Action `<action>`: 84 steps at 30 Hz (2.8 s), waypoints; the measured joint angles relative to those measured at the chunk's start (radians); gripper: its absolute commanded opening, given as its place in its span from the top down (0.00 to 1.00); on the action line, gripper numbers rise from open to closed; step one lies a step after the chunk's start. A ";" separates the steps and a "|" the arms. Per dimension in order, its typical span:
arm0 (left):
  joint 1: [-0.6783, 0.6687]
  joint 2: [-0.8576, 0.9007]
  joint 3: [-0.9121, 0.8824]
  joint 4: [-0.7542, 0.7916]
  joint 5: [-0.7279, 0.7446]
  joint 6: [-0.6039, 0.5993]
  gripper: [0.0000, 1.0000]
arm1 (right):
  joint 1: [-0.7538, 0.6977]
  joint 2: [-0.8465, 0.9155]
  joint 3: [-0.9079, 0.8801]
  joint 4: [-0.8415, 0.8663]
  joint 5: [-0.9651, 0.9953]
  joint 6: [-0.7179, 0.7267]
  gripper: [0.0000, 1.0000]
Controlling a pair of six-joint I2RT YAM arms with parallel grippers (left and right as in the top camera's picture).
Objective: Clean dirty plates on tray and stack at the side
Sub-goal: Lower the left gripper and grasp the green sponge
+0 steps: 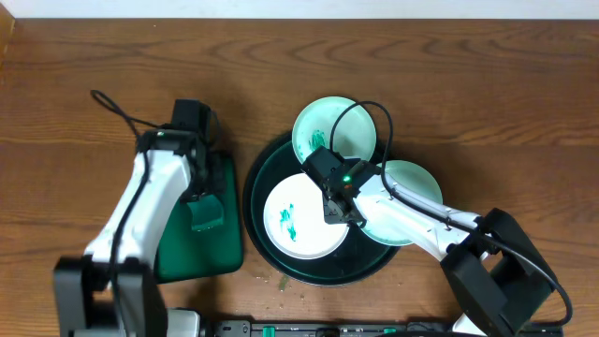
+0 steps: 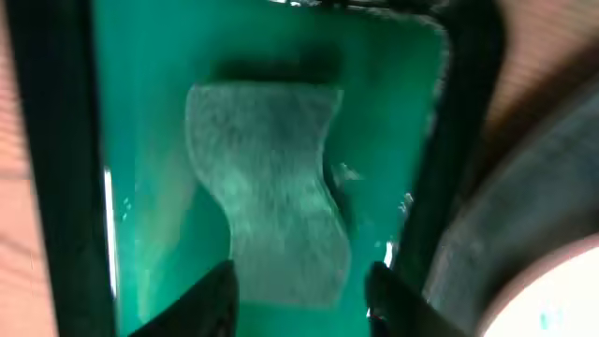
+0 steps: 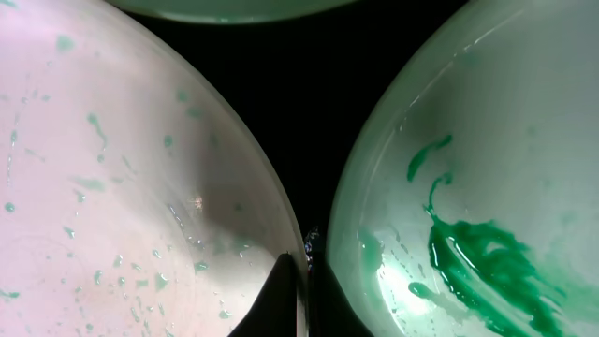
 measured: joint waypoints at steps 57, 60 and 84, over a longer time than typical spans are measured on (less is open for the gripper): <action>0.112 0.164 -0.056 0.124 0.060 -0.019 0.93 | 0.000 0.000 0.000 -0.015 -0.011 -0.009 0.99; 0.103 0.103 -0.071 0.097 0.049 -0.019 0.93 | 0.000 0.000 0.000 -0.012 -0.011 -0.013 0.99; -0.208 -0.520 -0.079 0.032 -0.543 -0.218 0.93 | 0.000 0.000 0.000 0.000 -0.005 -0.058 0.99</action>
